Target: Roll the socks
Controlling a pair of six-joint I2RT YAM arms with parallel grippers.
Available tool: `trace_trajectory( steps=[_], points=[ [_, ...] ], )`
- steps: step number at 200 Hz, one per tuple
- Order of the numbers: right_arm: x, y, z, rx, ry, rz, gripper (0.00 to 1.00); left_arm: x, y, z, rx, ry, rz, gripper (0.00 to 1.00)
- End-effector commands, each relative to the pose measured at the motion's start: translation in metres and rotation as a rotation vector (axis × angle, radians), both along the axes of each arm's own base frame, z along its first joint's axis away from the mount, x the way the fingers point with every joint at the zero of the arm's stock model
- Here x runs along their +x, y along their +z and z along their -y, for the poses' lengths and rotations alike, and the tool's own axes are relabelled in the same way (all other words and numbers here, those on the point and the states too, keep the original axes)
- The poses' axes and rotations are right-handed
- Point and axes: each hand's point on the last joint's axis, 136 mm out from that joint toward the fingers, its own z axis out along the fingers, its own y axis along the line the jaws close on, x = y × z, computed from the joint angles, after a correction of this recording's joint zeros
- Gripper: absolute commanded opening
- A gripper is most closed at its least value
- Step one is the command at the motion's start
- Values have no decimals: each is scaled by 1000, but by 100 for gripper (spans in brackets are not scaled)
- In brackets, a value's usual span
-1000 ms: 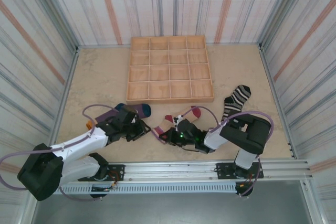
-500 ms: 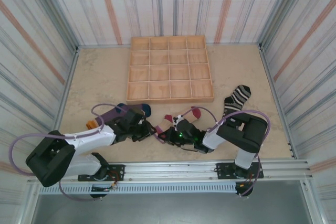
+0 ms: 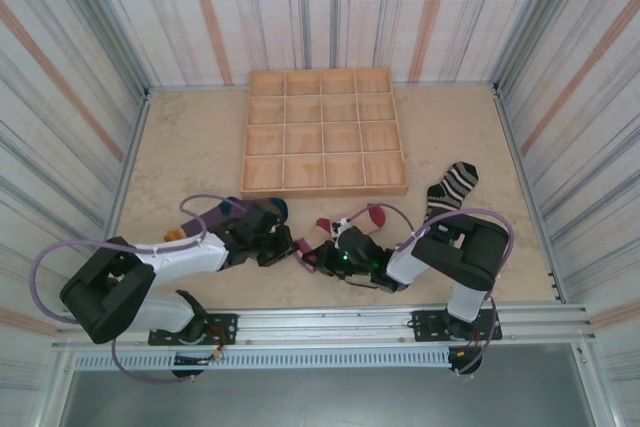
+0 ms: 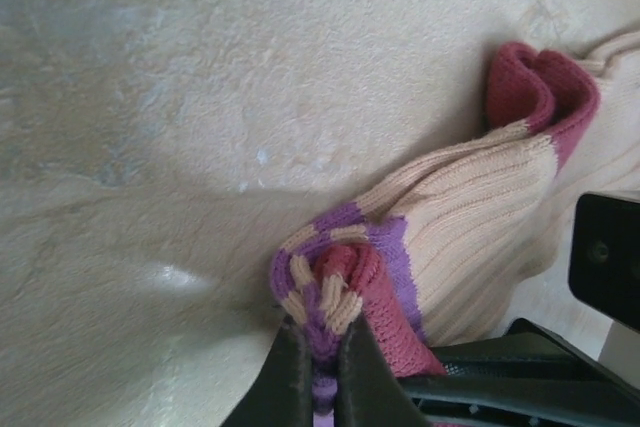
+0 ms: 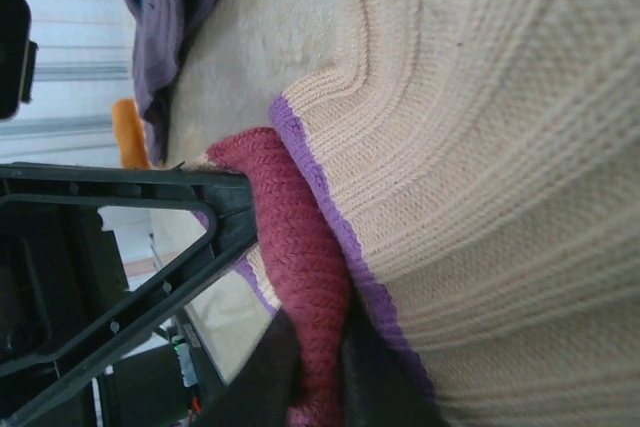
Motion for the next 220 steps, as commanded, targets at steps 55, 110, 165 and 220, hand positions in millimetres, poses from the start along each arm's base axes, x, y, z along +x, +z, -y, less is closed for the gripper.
trace_trajectory(
  steps=[55, 110, 165, 220],
  points=[
    [-12, 20, 35, -413, 194, 267, 48, -7, 0, -53, 243, -27, -105, 0],
    [-16, 53, 23, -745, 403, 672, 62, -36, 4, -69, 236, -31, -174, 0],
    [-52, 59, -42, -904, 552, 1117, 60, -42, 6, -72, 234, -38, -193, 0],
    [-69, 32, -66, -1089, 555, 1306, 58, -45, 7, -67, 211, -63, -218, 0]
  ],
)
